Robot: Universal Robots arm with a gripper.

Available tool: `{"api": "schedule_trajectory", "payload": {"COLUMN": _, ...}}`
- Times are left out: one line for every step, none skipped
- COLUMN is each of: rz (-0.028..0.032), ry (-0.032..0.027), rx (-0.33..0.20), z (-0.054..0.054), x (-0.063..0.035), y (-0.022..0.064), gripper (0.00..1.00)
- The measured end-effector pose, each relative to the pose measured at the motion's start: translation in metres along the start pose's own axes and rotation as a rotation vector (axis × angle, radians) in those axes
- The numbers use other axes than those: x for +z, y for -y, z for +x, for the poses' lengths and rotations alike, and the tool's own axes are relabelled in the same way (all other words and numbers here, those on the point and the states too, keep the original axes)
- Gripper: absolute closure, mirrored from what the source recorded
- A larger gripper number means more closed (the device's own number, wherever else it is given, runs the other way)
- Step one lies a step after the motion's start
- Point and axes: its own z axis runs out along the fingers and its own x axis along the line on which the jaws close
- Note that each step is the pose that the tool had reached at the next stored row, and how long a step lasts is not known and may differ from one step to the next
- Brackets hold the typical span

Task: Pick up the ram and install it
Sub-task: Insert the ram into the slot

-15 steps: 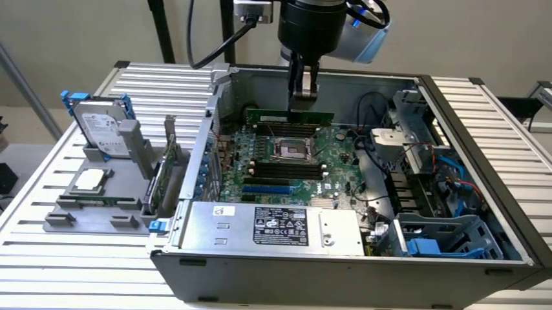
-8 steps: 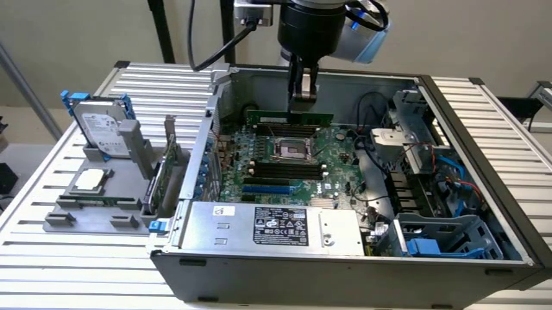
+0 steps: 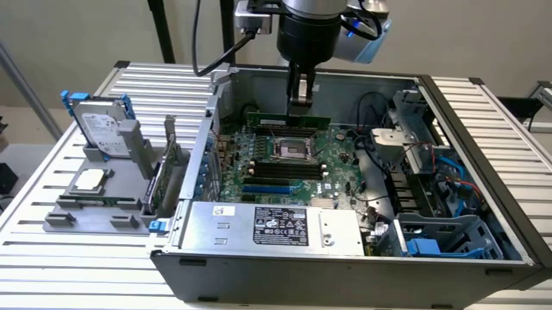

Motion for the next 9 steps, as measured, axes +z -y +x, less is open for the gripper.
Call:
{"api": "schedule_trajectory", "payload": {"rz": 0.0001, "ry": 0.0, "rx": 0.005, "z": -0.001, "x": 0.0017, "y": 0.0, "gripper": 0.86}}
{"api": "schedule_trajectory", "payload": {"rz": 0.0001, "ry": 0.0001, "rx": 0.009, "z": -0.002, "x": 0.0036, "y": 0.0001, "gripper": 0.86}}
{"api": "schedule_trajectory", "payload": {"rz": 0.0002, "ry": 0.0003, "rx": 0.013, "z": -0.002, "x": 0.0055, "y": 0.0002, "gripper": 0.86}}
{"api": "schedule_trajectory", "payload": {"rz": 0.0001, "ry": 0.0004, "rx": 0.016, "z": -0.003, "x": 0.0074, "y": 0.0004, "gripper": 0.86}}
{"api": "schedule_trajectory", "payload": {"rz": 0.0, "ry": 0.0006, "rx": 0.019, "z": -0.004, "x": 0.0092, "y": 0.0007, "gripper": 0.86}}
{"api": "schedule_trajectory", "payload": {"rz": -0.0001, "ry": 0.0006, "rx": 0.021, "z": -0.005, "x": 0.011, "y": 0.0013, "gripper": 0.86}}
{"api": "schedule_trajectory", "payload": {"rz": -0.0001, "ry": 0.0008, "rx": 0.023, "z": -0.006, "x": 0.0129, "y": 0.0022, "gripper": 0.86}}
{"api": "schedule_trajectory", "payload": {"rz": -0.0001, "ry": 0.0009, "rx": 0.024, "z": -0.006, "x": 0.0147, "y": 0.0035, "gripper": 0.86}}
{"api": "schedule_trajectory", "payload": {"rz": -0.0001, "ry": 0.0008, "rx": 0.025, "z": -0.006, "x": 0.0164, "y": 0.0051, "gripper": 0.86}}
